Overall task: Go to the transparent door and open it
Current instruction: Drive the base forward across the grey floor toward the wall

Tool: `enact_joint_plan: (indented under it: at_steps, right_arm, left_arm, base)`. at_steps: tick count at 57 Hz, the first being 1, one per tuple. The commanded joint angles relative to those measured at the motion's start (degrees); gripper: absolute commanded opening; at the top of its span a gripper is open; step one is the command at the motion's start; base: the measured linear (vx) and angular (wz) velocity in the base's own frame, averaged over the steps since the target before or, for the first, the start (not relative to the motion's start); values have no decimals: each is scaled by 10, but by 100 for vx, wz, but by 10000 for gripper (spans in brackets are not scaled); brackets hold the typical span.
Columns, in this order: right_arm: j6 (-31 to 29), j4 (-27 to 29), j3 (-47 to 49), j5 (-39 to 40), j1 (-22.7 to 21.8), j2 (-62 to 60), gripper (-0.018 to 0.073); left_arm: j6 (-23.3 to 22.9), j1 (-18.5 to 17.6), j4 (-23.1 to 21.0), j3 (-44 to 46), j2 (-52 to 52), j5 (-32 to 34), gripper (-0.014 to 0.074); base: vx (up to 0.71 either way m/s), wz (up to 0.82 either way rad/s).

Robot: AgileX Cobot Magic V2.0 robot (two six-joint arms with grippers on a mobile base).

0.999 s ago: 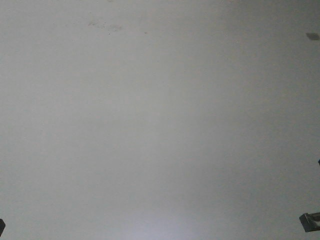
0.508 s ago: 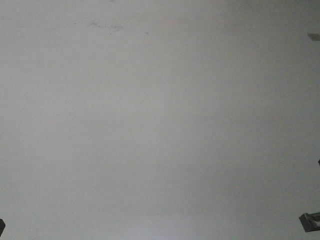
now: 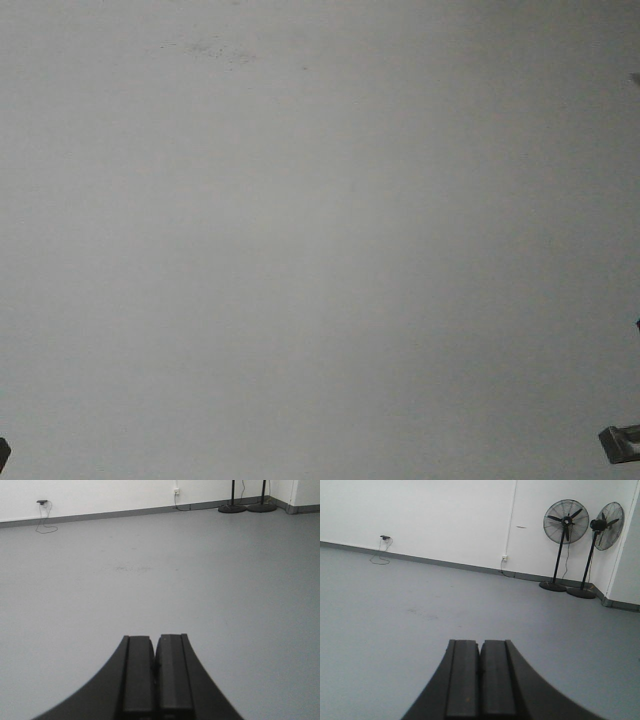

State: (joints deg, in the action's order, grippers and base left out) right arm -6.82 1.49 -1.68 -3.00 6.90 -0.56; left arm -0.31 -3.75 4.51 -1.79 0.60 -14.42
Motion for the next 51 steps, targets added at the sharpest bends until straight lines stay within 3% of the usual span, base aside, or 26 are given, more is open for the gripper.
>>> enact_joint_plan:
  at_steps: [1, 51]
  right_arm:
    - [0, 0, -2, 45, -4, -9, -8]
    - [0, 0, -2, 45, -4, -9, -8]
  left_arm:
    - [-2, -3, -4, -9, 8, 43, -6]
    - [-2, -2, -4, -9, 8, 43, -6]
  base:
    - [12, 11]
    - [27, 20]
